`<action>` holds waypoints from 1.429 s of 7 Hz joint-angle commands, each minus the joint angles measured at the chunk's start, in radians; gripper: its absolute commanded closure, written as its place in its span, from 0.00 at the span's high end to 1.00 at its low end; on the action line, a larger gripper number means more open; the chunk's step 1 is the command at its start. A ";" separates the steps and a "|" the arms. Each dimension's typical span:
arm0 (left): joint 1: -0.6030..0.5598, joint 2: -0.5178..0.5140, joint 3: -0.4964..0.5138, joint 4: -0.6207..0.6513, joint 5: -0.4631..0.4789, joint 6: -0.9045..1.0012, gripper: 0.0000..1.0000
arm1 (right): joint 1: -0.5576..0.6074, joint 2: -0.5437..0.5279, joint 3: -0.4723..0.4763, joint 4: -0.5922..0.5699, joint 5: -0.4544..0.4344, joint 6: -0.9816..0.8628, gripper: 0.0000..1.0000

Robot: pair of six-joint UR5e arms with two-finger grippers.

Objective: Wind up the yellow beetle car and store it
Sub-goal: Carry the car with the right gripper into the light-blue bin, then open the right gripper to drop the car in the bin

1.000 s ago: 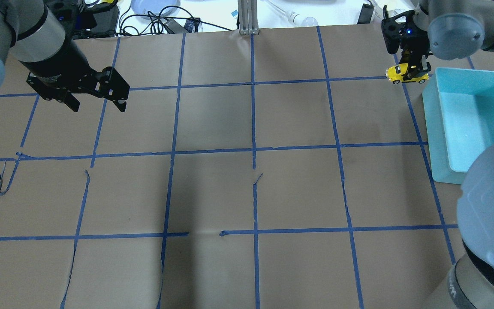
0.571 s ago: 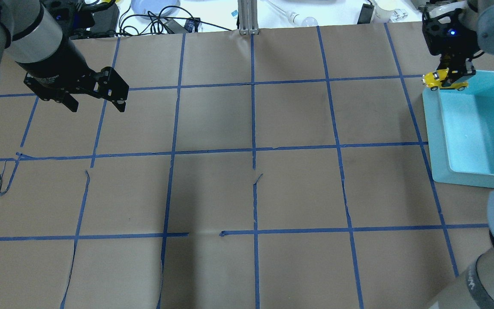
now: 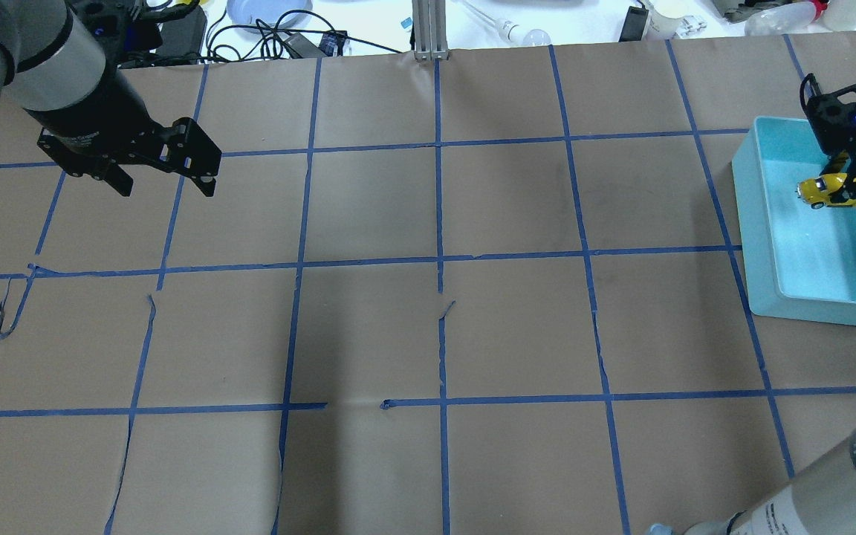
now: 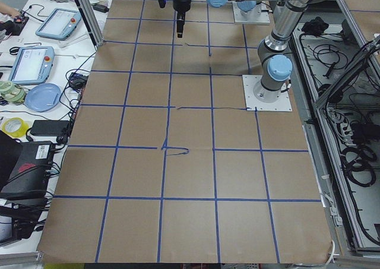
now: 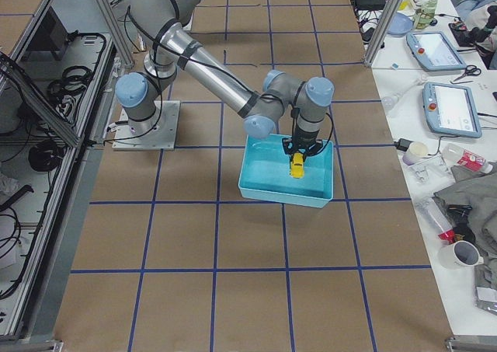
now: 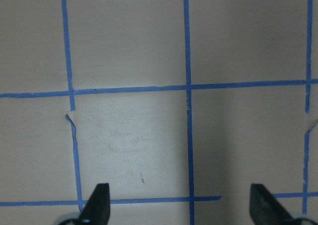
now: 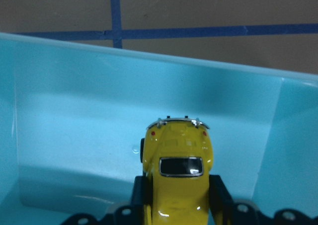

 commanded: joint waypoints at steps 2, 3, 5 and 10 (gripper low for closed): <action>-0.001 0.004 -0.002 -0.008 0.000 -0.001 1.00 | -0.027 0.045 0.094 -0.124 0.006 -0.056 0.00; -0.001 0.010 0.001 -0.011 0.000 -0.003 1.00 | -0.027 0.042 0.091 -0.117 0.007 -0.056 0.02; -0.001 0.008 -0.001 -0.025 -0.001 -0.003 1.00 | -0.027 0.005 0.062 -0.057 0.035 -0.041 1.00; -0.001 0.007 0.001 -0.028 -0.001 0.000 1.00 | 0.018 -0.299 -0.111 0.437 0.127 0.346 1.00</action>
